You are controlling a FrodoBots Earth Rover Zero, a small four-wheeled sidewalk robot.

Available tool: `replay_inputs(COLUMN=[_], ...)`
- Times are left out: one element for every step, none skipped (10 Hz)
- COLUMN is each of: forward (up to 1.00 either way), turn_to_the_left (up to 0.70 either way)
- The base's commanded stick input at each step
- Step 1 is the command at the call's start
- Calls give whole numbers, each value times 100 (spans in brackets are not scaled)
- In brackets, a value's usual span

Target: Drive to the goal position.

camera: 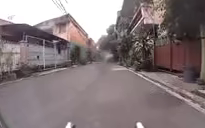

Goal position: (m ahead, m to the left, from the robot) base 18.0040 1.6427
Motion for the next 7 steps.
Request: replay_inputs(forward=[70, 70, 70, 70, 70, 70, 70], turn_to_the_left=[-8, 0, 0, 0, 0, 0, 0])
